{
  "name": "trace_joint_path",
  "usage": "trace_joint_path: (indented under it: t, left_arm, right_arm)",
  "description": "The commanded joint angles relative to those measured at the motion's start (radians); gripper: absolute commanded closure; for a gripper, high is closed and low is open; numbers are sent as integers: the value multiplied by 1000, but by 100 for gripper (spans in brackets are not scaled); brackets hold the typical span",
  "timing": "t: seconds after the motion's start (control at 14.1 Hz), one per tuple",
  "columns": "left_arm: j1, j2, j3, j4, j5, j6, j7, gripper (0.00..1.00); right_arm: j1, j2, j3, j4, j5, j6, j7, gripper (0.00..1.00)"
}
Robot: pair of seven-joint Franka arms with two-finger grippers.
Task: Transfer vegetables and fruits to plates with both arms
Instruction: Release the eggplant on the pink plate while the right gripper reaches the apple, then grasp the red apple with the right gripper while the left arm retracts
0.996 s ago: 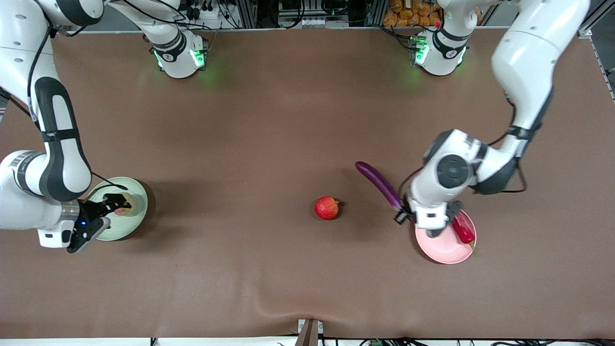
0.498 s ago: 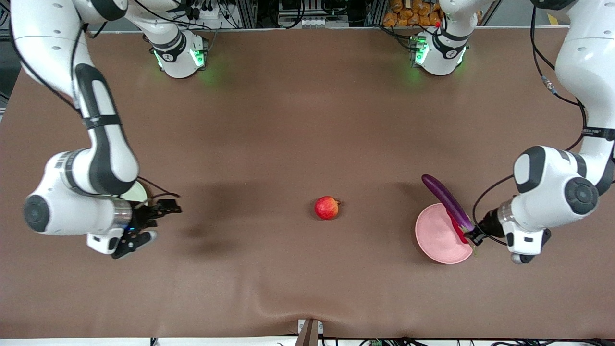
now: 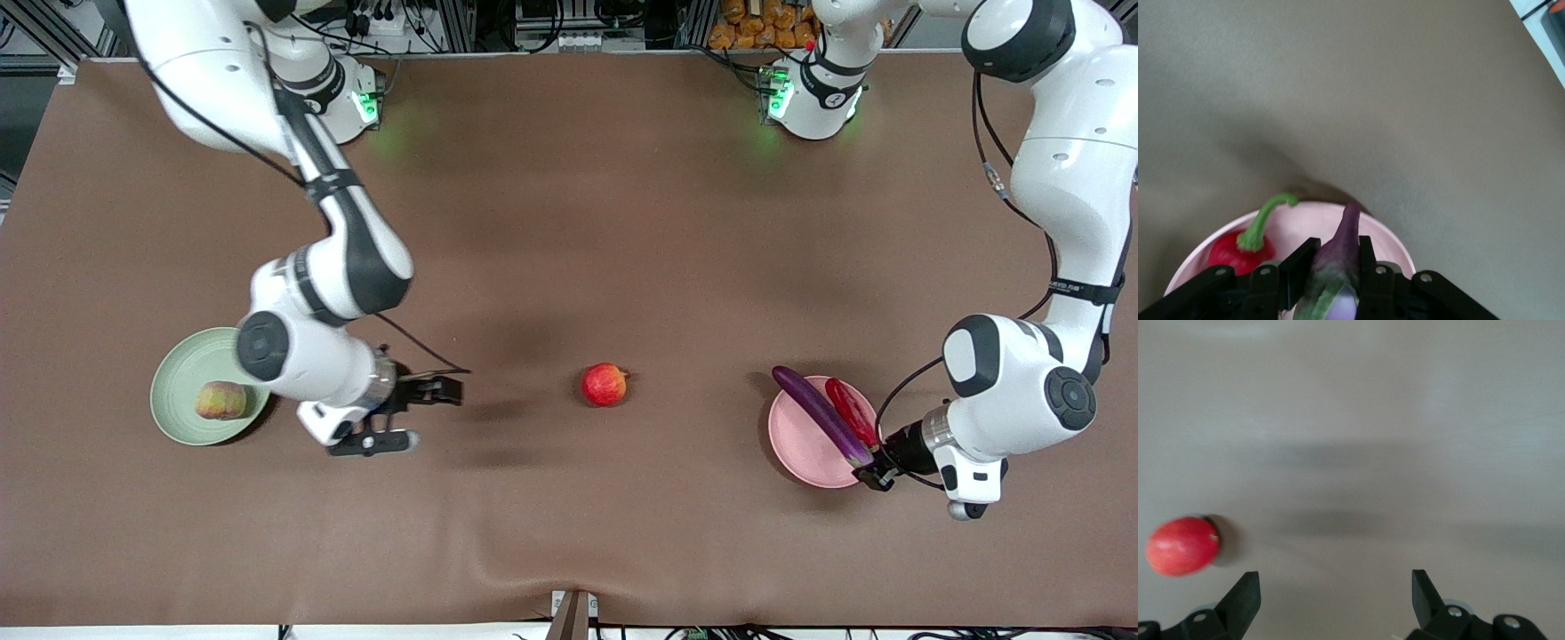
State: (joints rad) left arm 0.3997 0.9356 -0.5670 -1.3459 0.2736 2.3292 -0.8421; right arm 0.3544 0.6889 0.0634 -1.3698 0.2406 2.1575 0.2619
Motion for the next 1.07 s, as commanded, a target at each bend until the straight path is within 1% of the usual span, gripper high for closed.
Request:
trace_joint_path:
  t: [0.0,0.07,0.14,0.21,0.28,0.36,0.5,0.71,0.92,1.0]
  left_arm:
    - [-18,38,12,68,-28,1,41,100]
    - [-18,42,12,68,-28,12,41,100]
    - [-16,48,12,68,-28,15,44,67]
    - [-10,49,12,68,-28,21,64,9]
    - [-4,45,12,67,-37,21,83,0]
    - [-4,37,13,62,-60,21,83,0]
    - [4,3,9,56,-77,-2,81,0]
    - [2,-108,-22,48,-77,-213,77,0]
    - [1,-245,-63,45,-74,-437,87,0]
    - [1,-289,-76,45,-73,-503,92,0]
  right_arm:
    - [104,64,-16,32,2,126,144,0]
    - [139,81,-22,46,-4,159,155,0]
    - [159,98,-23,69,-12,179,155,0]
    - [178,118,-23,99,-14,194,155,0]
    - [198,144,-23,133,-15,217,157,0]
    - [219,170,-23,156,-18,252,157,0]
    - [262,195,-25,160,-84,333,158,0]
    - [304,222,-25,160,-162,384,160,0]
    - [333,268,-27,163,-213,456,160,0]
    - [343,274,-39,161,-237,458,160,0]
